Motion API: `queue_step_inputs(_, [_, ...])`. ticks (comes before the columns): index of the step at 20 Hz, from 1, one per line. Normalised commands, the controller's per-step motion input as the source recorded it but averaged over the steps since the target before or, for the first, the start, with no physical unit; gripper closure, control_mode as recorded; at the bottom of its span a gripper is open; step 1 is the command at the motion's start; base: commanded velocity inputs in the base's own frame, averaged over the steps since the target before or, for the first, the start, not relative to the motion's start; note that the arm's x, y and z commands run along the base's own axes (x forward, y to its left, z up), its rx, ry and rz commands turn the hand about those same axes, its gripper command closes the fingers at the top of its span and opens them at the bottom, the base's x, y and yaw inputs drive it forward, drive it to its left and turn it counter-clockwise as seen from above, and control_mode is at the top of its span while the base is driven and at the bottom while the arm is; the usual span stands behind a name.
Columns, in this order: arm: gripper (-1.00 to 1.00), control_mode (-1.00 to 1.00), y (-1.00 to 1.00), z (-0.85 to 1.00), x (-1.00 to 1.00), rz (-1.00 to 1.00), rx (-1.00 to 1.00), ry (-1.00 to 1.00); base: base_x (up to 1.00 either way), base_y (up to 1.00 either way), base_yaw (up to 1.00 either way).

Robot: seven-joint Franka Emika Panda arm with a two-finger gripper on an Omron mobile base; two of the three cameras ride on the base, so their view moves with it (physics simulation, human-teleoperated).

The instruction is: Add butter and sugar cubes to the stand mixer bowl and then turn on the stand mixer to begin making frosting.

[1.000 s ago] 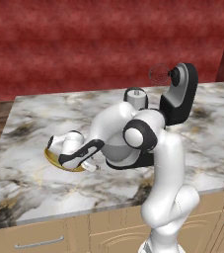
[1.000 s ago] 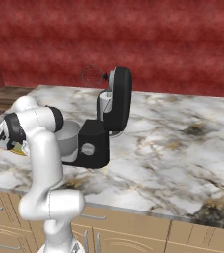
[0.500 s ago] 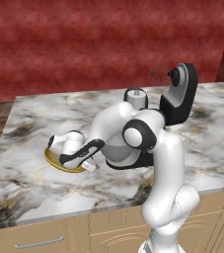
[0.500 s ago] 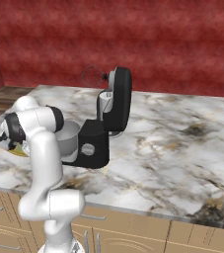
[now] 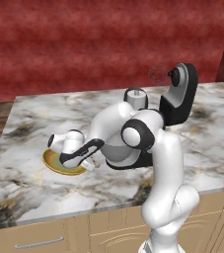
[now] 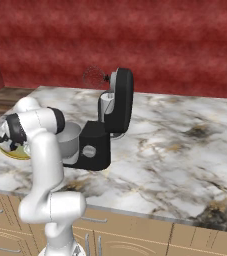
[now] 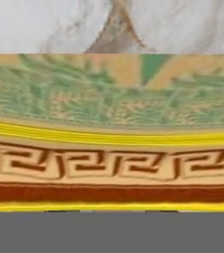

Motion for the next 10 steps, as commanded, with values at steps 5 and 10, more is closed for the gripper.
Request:
queue_step_inputs(5, [1.0,-1.0,0.0,0.21,-0.67,0.0,0.05,-0.18,0.0,0.0,0.0])
queue_step_inputs(10, [1.0,-1.0,0.0,0.96,-0.79,0.0,0.12,-0.32,0.0,0.0,0.0])
